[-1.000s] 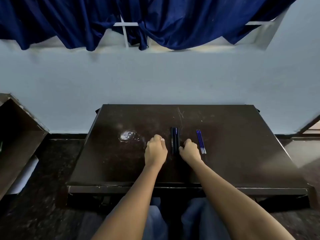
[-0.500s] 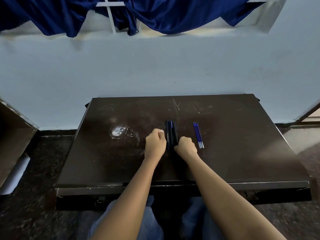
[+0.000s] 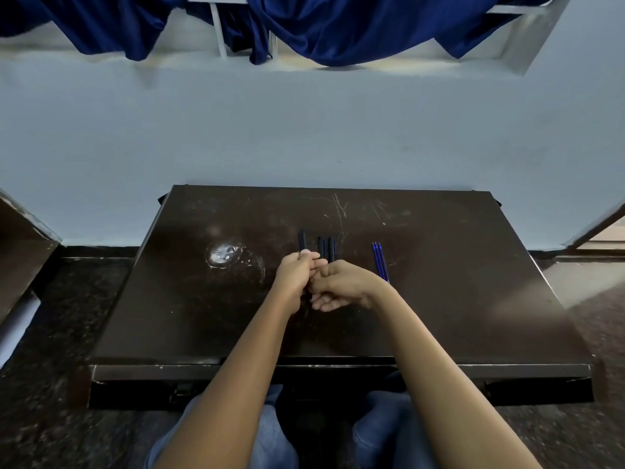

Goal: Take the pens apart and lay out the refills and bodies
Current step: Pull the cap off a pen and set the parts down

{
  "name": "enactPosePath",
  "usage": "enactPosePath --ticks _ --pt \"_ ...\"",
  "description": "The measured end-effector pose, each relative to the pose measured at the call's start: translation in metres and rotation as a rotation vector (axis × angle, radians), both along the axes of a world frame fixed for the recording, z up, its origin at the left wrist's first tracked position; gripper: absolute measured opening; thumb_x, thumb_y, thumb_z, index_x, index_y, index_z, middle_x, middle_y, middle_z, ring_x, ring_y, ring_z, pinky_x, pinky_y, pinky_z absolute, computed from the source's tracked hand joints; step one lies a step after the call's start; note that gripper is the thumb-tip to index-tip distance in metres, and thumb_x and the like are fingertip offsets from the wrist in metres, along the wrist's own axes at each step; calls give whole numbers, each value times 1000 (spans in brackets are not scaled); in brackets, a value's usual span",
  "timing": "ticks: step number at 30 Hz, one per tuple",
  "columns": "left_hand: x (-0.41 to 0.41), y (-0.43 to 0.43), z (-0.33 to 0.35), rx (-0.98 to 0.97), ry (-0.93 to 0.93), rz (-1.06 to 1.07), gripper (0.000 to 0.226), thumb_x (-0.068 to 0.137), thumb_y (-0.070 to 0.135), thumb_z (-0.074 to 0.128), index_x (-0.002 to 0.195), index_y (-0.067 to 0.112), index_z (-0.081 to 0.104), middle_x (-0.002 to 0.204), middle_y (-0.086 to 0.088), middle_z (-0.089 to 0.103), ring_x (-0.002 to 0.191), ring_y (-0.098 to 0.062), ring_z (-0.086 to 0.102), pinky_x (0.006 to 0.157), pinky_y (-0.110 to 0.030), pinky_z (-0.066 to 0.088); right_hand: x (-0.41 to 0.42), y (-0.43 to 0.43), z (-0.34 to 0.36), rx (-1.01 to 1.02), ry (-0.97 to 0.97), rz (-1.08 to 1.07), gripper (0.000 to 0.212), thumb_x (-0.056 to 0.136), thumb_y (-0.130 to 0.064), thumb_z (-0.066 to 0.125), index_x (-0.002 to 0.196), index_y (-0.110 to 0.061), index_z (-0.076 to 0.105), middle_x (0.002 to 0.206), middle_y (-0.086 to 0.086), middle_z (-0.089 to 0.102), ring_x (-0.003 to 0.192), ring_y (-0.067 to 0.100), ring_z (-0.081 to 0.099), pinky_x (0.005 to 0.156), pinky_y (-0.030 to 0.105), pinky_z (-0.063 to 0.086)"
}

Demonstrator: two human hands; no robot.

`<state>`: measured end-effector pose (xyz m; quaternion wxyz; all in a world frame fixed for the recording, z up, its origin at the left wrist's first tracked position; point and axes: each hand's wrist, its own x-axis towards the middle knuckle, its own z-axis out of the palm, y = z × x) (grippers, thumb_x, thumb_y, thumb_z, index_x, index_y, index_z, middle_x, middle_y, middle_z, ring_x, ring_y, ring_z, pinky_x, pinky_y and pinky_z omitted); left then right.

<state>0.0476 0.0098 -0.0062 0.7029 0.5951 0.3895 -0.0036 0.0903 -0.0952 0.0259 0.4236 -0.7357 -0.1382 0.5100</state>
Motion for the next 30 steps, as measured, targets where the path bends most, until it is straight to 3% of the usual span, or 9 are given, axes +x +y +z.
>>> enactPosePath --ticks 3,6,8,11,14,19,30 --pt "-4 0 3 206 28 -63 25 98 15 40 107 5 61 96 -6 69 88 -19 66 76 -31 54 14 -7 -6 -9 -48 -98 18 91 -23 60 92 -7 67 77 5 66 65 9 63 57 17 54" --pt "-10 -1 11 575 117 -325 23 95 14 40 103 8 61 100 -9 67 82 -17 60 62 -22 46 28 -7 -16 83 -111 -435 24 90 -34 61 84 -10 61 76 5 61 61 9 55 56 19 50" --pt "-10 -4 13 600 120 -435 24 98 19 38 98 12 61 96 -7 66 75 -13 56 56 -21 39 33 -5 -19 136 -126 -556 22 90 -31 63 81 -11 59 71 3 59 58 9 52 54 18 48" --pt "-8 -8 16 655 118 -450 40 100 35 34 98 9 63 92 -8 67 72 -14 57 57 -27 44 35 -2 -20 197 -69 -575 19 92 -20 61 77 -9 58 63 4 54 54 9 48 51 15 48" --pt "-6 -7 13 746 85 -412 36 100 30 35 96 8 64 92 -10 68 76 -20 60 68 -34 49 36 1 -21 197 -73 -578 10 92 -12 60 83 -6 62 65 4 57 55 8 51 55 16 50" --pt "1 -7 15 840 67 -444 23 99 21 37 82 16 51 68 5 47 56 -6 42 48 -19 29 38 4 -20 212 -83 -559 18 94 -4 52 80 -6 63 63 6 60 54 8 50 58 17 50" --pt "2 -6 23 957 73 -505 22 99 26 38 98 17 58 66 8 46 56 -7 43 48 -21 26 42 -4 -19 285 6 -484 24 95 0 46 78 -8 60 67 5 59 57 8 51 62 17 48"
